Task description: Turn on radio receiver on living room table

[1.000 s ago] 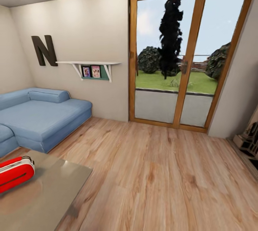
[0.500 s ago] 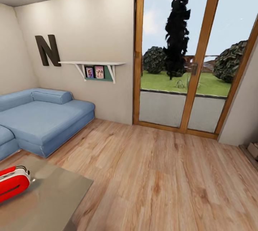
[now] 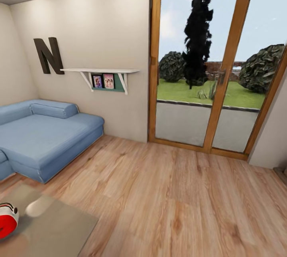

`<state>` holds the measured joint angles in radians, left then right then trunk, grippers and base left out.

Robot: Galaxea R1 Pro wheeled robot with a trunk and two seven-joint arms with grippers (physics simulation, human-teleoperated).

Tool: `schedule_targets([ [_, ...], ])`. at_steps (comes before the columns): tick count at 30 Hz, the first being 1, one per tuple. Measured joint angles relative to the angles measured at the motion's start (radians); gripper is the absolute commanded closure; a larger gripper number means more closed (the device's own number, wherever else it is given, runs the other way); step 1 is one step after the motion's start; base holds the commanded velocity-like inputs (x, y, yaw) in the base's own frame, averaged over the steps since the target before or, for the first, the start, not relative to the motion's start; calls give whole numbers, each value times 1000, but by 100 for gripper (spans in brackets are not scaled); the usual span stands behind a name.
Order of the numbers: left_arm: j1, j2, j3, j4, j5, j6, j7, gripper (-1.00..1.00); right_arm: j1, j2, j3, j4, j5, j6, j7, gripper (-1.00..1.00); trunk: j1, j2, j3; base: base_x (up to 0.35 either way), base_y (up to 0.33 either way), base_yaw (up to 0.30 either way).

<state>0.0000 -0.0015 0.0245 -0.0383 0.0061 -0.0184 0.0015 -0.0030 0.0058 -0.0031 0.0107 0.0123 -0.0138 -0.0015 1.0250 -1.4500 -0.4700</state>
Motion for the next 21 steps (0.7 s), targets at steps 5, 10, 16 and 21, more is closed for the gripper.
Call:
schedule_targets([
  [5, 0, 0, 0, 0, 0, 0, 0, -100, 0, 0, 0, 0, 0, 0, 0, -100, 0, 0, 0, 321, 0, 0],
  [10, 0, 0, 0, 0, 0, -1, 0, -100, 0, 0, 0, 0, 0, 0, 0, -100, 0, 0, 0, 320, 0, 0],
  [16, 0, 0, 0, 0, 0, -1, 0, -100, 0, 0, 0, 0, -1, -1, 0, -100, 0, 0, 0, 122, 0, 135],
  [21, 0, 0, 0, 0, 0, -1, 0, -100, 0, 0, 0, 0, -2, -2, 0, -100, 0, 0, 0, 4, 0, 263],
])
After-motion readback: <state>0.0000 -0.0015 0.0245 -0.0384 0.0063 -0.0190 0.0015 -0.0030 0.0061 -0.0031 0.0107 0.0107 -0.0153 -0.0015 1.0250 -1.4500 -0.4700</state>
